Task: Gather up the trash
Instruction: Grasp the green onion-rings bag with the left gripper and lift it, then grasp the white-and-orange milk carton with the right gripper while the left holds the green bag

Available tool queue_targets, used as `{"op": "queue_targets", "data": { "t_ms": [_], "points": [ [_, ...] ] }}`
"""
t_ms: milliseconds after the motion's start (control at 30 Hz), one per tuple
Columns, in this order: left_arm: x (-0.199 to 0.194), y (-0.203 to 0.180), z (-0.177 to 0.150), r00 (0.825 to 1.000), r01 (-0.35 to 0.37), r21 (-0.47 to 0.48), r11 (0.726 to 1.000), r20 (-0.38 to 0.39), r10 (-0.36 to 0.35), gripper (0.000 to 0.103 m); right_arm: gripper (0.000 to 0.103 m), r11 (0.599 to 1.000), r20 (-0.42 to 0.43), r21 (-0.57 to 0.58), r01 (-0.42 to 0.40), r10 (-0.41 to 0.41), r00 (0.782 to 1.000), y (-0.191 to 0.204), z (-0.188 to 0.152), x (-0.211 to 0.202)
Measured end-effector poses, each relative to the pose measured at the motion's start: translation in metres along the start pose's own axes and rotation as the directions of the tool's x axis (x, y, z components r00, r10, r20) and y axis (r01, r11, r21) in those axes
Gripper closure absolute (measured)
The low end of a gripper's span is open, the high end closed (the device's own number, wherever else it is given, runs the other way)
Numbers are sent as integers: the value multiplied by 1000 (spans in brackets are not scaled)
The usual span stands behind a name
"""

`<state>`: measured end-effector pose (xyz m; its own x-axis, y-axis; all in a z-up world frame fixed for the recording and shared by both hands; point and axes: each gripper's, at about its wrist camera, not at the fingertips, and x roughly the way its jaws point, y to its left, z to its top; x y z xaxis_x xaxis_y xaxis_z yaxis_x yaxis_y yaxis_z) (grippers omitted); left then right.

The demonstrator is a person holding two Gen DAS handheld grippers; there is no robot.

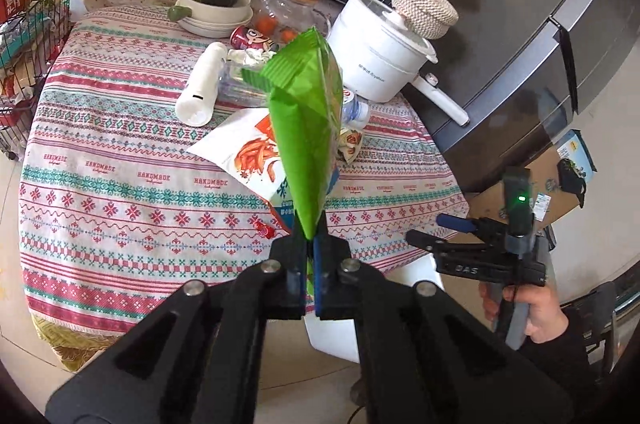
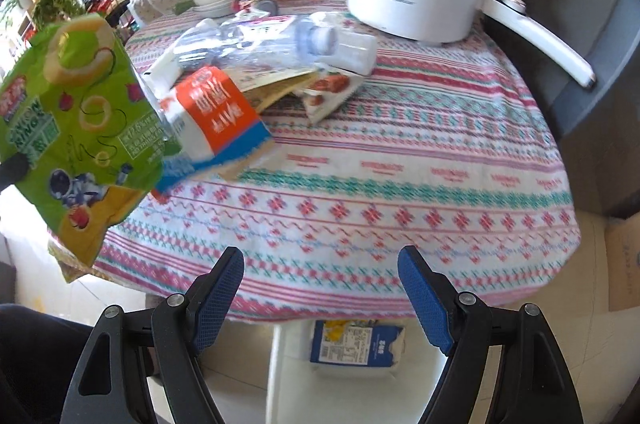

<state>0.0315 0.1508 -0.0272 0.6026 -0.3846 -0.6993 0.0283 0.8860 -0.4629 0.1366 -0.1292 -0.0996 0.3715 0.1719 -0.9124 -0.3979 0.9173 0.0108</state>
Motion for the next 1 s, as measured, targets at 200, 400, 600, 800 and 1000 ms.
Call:
{"op": "queue_targets", "data": {
  "t_ms": [200, 400, 600, 800, 1000],
  "points": [
    [-26, -2, 4, 992, -75, 55, 996, 101, 69, 101, 22, 999, -9, -43, -19, 19, 1000, 32, 18, 17],
    [-24, 27, 13, 965, -225, 0, 974, 134, 223, 100, 20, 993, 2, -112, -20, 20, 1000, 69, 27, 33],
    [-16, 49, 15, 945, -309, -36, 950, 105, 311, 100, 20, 972, 21, -236, 22, -18, 1000, 127, 25, 52],
    [-14, 57, 14, 935, -340, -50, 939, 94, 343, 100, 20, 943, 105, -305, 134, -106, 989, 174, 29, 72],
    [-11, 55, 14, 928, -358, -41, 933, 90, 361, 100, 23, 891, 203, -350, 291, -231, 951, 191, 32, 91]
  ]
}}
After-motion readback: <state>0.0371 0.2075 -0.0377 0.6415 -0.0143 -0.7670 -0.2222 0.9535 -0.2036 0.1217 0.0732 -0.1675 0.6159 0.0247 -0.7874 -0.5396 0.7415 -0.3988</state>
